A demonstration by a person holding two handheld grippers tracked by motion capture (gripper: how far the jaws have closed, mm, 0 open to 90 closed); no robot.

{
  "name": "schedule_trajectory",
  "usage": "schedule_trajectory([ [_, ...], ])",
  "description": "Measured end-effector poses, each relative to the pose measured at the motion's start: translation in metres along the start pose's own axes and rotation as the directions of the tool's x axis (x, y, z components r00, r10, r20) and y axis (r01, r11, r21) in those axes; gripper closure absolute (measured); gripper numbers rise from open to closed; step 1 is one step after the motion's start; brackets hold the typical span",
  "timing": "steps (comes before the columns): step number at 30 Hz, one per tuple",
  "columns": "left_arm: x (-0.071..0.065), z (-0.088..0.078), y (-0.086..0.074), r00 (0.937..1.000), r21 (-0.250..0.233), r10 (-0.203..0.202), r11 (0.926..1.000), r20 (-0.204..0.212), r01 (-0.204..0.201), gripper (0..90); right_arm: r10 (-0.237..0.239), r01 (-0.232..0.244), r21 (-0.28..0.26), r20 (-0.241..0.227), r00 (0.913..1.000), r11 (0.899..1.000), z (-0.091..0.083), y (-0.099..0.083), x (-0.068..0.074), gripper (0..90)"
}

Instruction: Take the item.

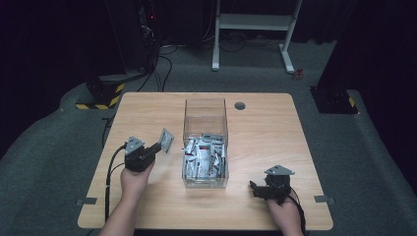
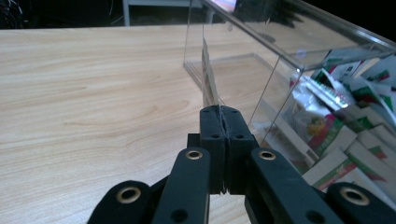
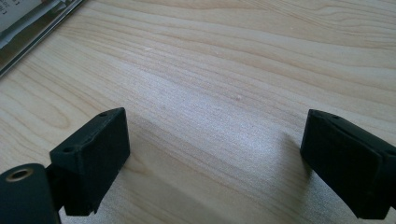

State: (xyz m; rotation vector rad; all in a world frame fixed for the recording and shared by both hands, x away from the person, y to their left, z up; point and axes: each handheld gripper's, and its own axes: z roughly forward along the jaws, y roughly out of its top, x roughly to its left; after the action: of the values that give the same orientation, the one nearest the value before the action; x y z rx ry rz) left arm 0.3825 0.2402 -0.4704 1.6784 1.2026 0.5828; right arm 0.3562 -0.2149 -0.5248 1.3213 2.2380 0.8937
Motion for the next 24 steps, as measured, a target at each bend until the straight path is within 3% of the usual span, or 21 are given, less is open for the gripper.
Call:
schedule_trajectory([
  [18,0.002,0.01,-0.009,0.9999,0.033,-0.004,0.9994,-0.013,0.004,88.7,-0.004,0.004,0.001,-0.001,1.0,1.0,-0.001,-0.001,0.0,7.9],
  [24,0.008,0.017,-0.009,0.9991,0.049,-0.009,0.9987,-0.041,0.011,88.5,-0.003,0.003,0.0,-0.001,1.0,1.0,-0.001,-0.001,0.0,7.9],
])
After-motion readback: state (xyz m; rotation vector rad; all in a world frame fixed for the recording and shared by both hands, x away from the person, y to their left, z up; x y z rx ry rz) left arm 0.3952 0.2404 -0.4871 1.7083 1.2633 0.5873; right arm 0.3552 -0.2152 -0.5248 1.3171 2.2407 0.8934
